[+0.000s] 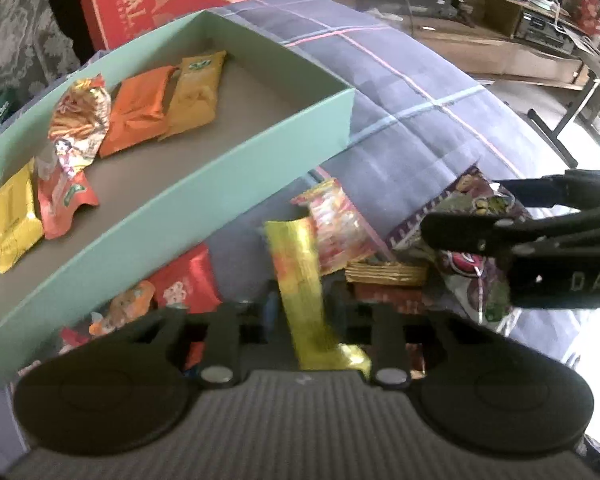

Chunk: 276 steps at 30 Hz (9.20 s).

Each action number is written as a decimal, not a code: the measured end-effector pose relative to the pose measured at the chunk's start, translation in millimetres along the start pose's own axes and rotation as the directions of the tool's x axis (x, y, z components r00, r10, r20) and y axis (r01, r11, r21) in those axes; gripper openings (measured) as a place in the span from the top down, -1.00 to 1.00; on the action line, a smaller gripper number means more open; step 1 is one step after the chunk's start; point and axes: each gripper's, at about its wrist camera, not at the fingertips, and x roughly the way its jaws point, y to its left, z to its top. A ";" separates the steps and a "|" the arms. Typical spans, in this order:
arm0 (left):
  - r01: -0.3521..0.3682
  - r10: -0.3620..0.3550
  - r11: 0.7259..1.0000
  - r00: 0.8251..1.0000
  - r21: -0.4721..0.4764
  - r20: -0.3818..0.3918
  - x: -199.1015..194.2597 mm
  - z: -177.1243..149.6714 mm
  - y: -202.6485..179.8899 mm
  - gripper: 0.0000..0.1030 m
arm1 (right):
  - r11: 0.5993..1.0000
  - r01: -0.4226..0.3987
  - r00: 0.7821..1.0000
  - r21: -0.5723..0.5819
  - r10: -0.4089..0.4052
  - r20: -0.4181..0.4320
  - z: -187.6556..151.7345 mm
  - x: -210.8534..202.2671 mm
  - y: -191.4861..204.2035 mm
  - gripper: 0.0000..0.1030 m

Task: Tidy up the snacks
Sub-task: 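Close the left tool on the yellow-green stick snack and lift it, then carry the stick snack and grape candy bag over the mint-green box with both tools, then open both tools to drop the stick snack and grape bag into the box, then move both tools back over the loose snack pile beside the box, then grasp the red foil bag with the left tool while the right tool grasps the brown chocolate square, then carry the red foil bag and chocolate square over the mint-green box with both tools, then open both tools to release the foil bag and chocolate into the box, then move the left tool to the small red packet while the right tool approaches the floral candy, then grasp the small red packet with the left tool while the right tool grasps the floral candy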

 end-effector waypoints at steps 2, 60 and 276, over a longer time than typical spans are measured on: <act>0.016 -0.016 1.000 1.000 -0.014 -0.007 -1.4 -0.5 1.2 0.71 | 1.000 0.008 1.000 -0.009 -0.008 0.004 -4.4 -3.5 1.2 -0.43; 0.018 0.023 0.955 0.991 -0.297 0.134 -5.4 87.4 113.4 -0.07 | 0.988 -0.021 0.998 -0.156 0.030 0.051 143.0 58.7 76.3 -0.55; 0.027 -0.014 0.966 0.999 -0.256 0.053 -7.5 -18.3 77.4 0.17 | 0.994 0.067 0.998 0.092 -0.067 0.002 23.7 53.8 31.9 -0.04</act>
